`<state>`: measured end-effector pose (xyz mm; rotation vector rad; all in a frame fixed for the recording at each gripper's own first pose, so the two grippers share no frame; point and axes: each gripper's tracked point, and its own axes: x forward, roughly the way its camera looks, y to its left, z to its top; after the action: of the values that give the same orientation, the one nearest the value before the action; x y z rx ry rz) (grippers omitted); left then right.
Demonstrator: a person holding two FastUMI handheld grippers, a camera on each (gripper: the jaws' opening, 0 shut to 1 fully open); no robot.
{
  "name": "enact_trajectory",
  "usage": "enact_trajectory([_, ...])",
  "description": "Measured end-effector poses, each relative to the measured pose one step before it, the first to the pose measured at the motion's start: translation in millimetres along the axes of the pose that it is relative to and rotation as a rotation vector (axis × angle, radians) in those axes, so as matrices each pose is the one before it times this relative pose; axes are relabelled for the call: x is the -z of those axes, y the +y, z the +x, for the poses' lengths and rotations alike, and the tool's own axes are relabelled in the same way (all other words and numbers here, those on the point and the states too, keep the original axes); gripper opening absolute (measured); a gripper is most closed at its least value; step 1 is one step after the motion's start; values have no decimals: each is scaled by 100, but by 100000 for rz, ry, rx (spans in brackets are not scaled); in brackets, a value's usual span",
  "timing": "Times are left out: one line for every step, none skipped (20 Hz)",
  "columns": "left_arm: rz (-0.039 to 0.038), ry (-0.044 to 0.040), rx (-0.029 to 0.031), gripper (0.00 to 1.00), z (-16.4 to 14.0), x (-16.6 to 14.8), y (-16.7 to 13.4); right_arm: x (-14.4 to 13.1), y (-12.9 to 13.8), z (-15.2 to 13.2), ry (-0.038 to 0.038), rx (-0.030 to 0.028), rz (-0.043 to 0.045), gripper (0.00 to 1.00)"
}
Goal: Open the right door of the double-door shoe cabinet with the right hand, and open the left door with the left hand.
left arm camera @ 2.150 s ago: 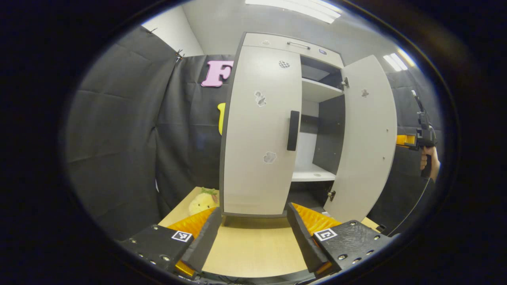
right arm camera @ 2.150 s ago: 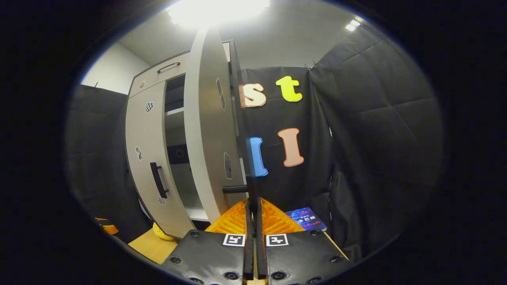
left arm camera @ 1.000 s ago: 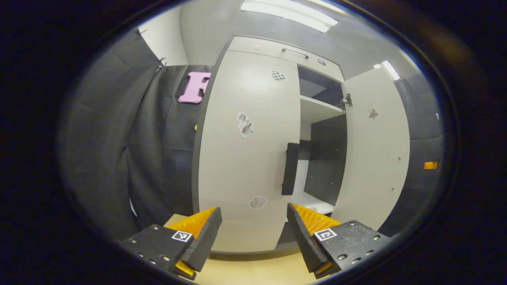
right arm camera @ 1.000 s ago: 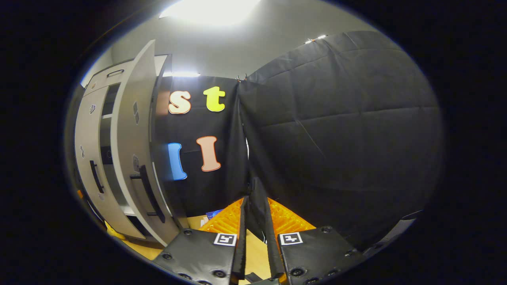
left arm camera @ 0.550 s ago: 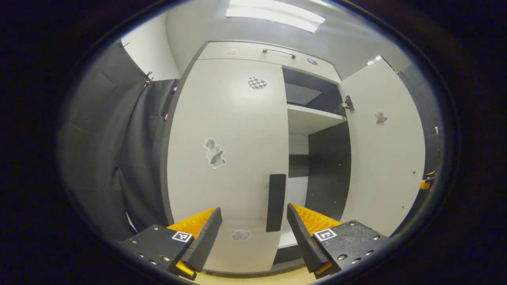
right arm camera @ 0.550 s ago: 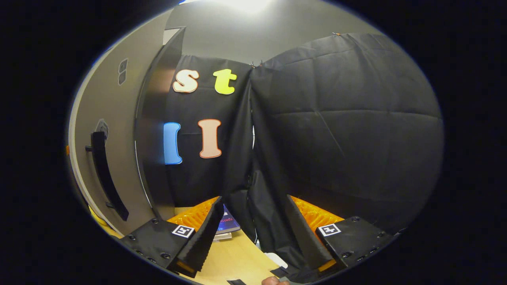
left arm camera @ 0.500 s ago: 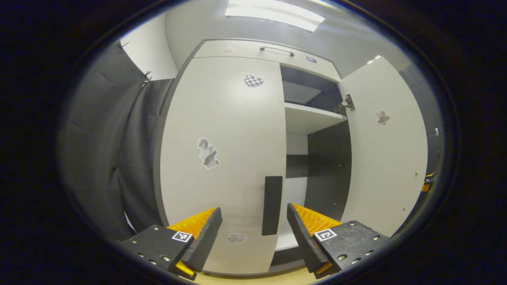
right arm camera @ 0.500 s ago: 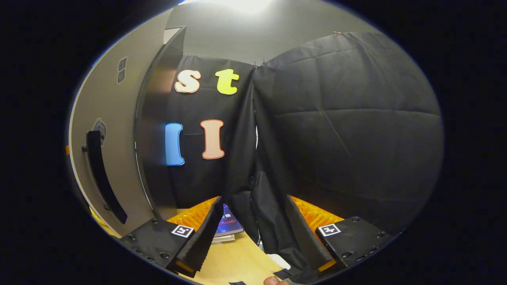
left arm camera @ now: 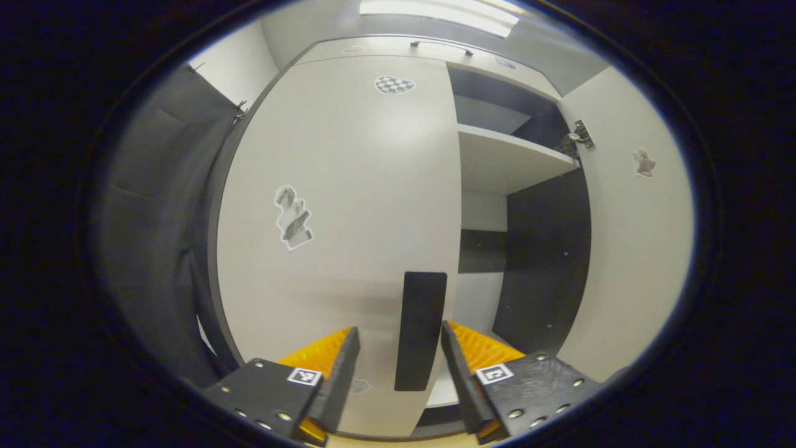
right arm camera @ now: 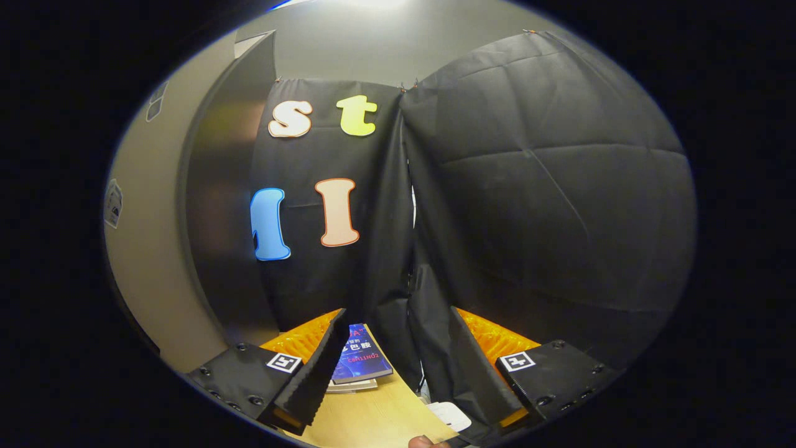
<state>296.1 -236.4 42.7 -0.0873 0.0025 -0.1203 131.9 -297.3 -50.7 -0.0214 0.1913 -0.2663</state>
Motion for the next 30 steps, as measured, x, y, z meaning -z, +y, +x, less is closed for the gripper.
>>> enact_trajectory([-1313, -8, 68, 67, 251, -24, -326, 181, -141, 618, 353, -528, 95, 100])
enact_trajectory([36, 9, -117, 62, 235, -62, -243, 79, -76, 613, 323, -483, 179, 96])
enact_trajectory([500, -36, -23, 62, 175, 10, -241, 115, -101, 572, 318, -495, 237, 96])
enact_trajectory([155, -65, 640, 62, 167, -92, -398, -70, -21, 564, 63, -668, 264, 96])
enact_trajectory([879, -300, -1798, 62, 41, -21, 170, 123, 93, 626, -32, -867, 111, 96])
enact_trajectory([-3, 127, -781, 55, 124, 23, -91, -68, -32, 548, 87, -910, -342, 100])
enact_trajectory([555, 1535, -1189, 49, 470, 386, -133, 140, -197, 482, 545, -627, -822, 100])
enact_trajectory([1222, 2018, -1590, 42, 244, 451, 112, -89, -184, 564, 299, -354, -809, 96])
enact_trajectory([1726, -633, -1498, 35, 13, -57, 17, -180, 17, 539, -202, -509, -466, 96])
enact_trajectory([1744, -42, -794, 29, 56, -126, 7, -308, -81, 513, -515, -328, -62, 96])
enact_trajectory([2049, -165, -981, 29, -78, 126, -48, -192, -98, 443, -568, -176, 387, 96])
enact_trajectory([1292, -363, -994, 29, 188, 2, 62, -156, -51, 337, -367, -104, 859, 96])
enact_trajectory([-353, 340, -775, 29, -39, 92, 65, 71, -16, 300, -38, -263, 1074, 100])
enact_trajectory([146, 3, -313, 24, 43, -107, 51, 91, 22, 272, 394, -522, 1024, 96])
enact_trajectory([-1145, 62, -246, 24, -50, 32, 26, 235, 103, 224, 608, -760, 592, 100])
enact_trajectory([325, -53, 244, 19, 2, -63, -3, 148, 48, 301, 641, -450, -21, 99])
enact_trajectory([-1478, -596, -209, 15, 39, 95, 11, 72, -37, 202, 449, -373, -430, 98])
enact_trajectory([662, 405, 255, 12, 11, -155, -14, -15, -30, 118, 216, -198, -515, 96])
enact_trajectory([796, 229, 120, 5, 50, 331, -47, 282, -6, 30, -146, 222, -279, 100])
enact_trajectory([-234, 449, 3, 5, -157, -69, 77, -242, 27, -59, -578, -100, 134, 96])
enact_trajectory([-682, -31, 359, 5, -20, 104, -1, -122, 128, -22, -632, -248, 545, 96])
enact_trajectory([-172, -288, 708, 6, -104, -14, 1, -113, 77, -86, -533, -319, 870, 96])
enact_trajectory([468, 205, 665, 6, 2, 60, -61, 91, 86, 41, -51, -446, 934, 96])
enact_trajectory([149, -235, 405, 6, -146, 10, 61, -9, 84, -110, 393, -308, 639, 100])
enact_trajectory([-415, -239, 78, 6, -69, 8, 18, 272, 182, -236, 933, -751, 495, 100])
enact_trajectory([-450, -50, 207, 6, -170, -25, 60, 154, 425, -269, 841, -1644, 396, 99])
enact_trajectory([-115, 71, 317, 6, -294, 34, -2, -82, 385, -246, 469, -1389, 63, 94])
enact_trajectory([-320, 43, 471, 6, -469, -99, 126, -272, 263, -325, 95, -630, -670, 92])
enact_trajectory([-335, 503, 786, 5, -459, 181, 109, -559, 28, -203, -1136, 340, -1151, 92])
enact_trajectory([-182, -833, 1486, 7, -562, -211, 198, -917, 117, -483, -1884, 898, -1388, 92])
